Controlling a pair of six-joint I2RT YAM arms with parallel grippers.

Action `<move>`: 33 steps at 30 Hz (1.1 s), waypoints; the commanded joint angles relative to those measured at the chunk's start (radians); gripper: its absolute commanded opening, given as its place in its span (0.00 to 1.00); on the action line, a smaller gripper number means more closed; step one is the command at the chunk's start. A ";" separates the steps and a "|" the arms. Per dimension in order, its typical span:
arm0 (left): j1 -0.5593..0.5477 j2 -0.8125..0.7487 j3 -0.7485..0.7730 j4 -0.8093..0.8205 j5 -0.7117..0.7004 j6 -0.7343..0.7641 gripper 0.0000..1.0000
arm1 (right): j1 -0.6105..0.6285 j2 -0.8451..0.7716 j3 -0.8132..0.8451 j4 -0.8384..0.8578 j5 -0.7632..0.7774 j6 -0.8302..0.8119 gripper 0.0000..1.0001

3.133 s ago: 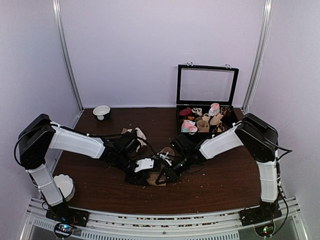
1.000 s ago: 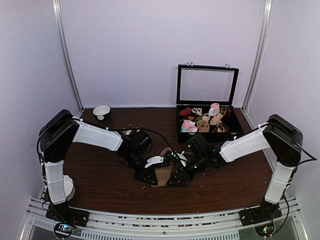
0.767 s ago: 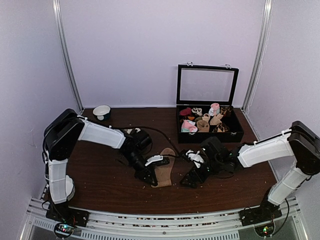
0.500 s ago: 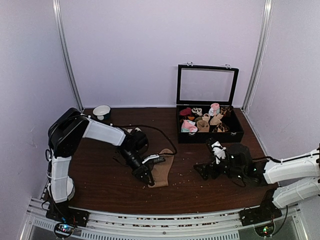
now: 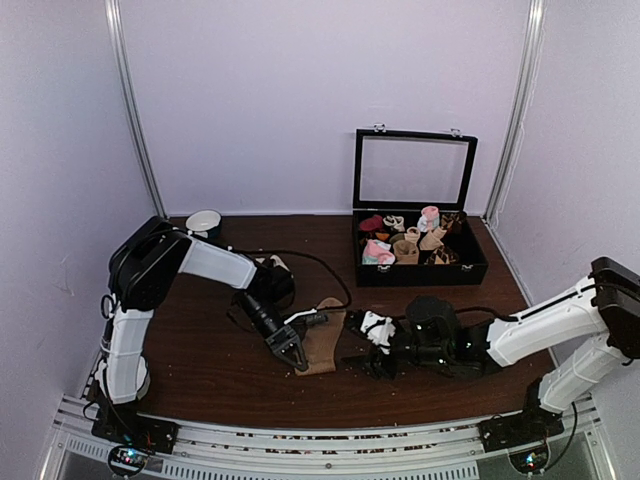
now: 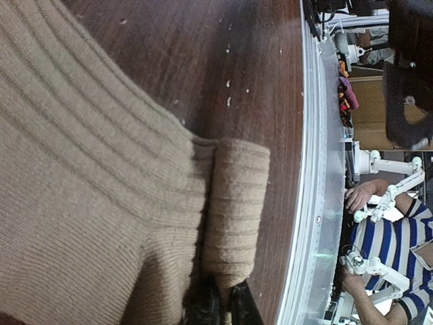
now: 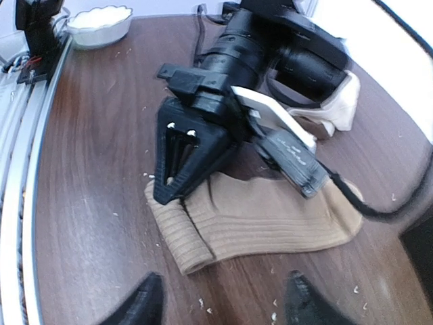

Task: Roll the socks
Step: Roll the sock at the center of the board.

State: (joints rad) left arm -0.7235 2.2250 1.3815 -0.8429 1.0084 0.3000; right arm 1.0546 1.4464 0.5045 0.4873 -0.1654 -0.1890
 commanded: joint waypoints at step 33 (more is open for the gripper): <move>0.039 -0.013 0.003 -0.075 -0.140 0.098 0.37 | 0.021 0.479 0.357 -0.306 -0.209 -0.267 0.06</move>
State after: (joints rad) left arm -0.7082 2.2414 1.4033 -0.9318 1.0222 0.3534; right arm 1.0855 1.8942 0.8673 0.3126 -0.3420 -0.4675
